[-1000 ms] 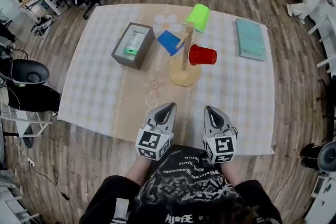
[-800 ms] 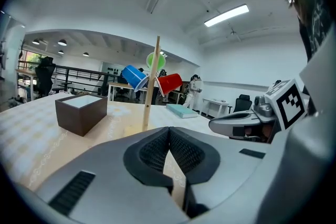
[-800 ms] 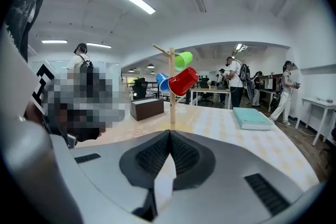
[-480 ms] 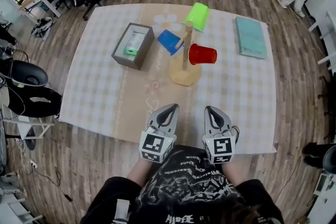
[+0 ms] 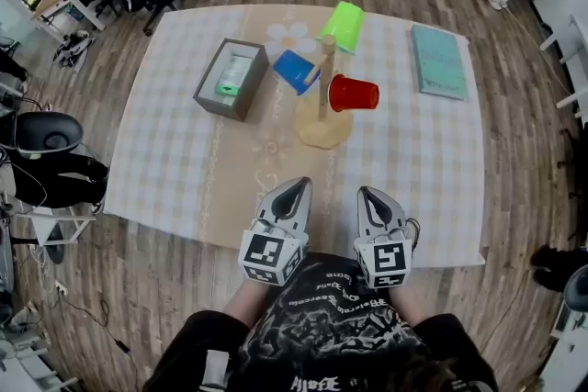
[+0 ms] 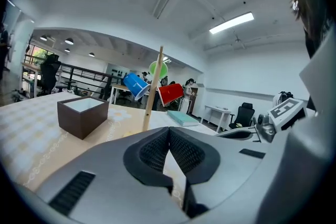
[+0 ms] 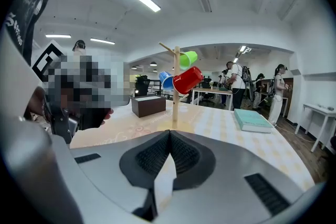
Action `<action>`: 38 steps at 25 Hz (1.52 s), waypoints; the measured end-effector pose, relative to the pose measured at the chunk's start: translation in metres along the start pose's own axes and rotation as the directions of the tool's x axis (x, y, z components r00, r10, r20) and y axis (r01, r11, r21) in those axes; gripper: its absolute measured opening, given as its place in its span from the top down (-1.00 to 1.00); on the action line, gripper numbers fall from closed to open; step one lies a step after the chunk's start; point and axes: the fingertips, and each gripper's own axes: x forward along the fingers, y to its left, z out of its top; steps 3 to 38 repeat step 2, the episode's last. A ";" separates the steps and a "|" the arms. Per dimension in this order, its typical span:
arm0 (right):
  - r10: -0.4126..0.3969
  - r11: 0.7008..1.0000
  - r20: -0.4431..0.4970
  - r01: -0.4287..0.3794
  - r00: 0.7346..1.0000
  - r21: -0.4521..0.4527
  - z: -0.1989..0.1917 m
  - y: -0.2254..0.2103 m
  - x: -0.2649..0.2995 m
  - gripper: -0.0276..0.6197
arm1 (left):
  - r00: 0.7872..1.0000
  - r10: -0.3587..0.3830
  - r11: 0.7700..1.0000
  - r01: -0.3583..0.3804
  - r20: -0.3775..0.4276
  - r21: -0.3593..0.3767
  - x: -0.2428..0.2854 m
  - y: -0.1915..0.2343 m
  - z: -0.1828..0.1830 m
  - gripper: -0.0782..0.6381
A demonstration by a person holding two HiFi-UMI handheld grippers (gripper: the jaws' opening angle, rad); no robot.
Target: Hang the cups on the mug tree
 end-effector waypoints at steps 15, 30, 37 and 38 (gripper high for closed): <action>0.000 1.000 -0.004 0.000 1.000 -0.006 -0.001 -0.001 0.001 0.89 | 1.000 -0.001 1.000 0.001 0.000 0.029 0.002 0.001 0.001 0.73; 0.000 1.000 -0.004 0.000 1.000 -0.006 -0.001 -0.001 0.001 0.89 | 1.000 -0.001 1.000 0.001 0.000 0.029 0.002 0.001 0.001 0.73; 0.000 1.000 -0.004 0.000 1.000 -0.006 -0.001 -0.001 0.001 0.89 | 1.000 -0.001 1.000 0.001 0.000 0.029 0.002 0.001 0.001 0.73; 0.000 1.000 -0.004 0.000 1.000 -0.006 -0.001 -0.001 0.001 0.89 | 1.000 -0.001 1.000 0.001 0.000 0.029 0.002 0.001 0.001 0.73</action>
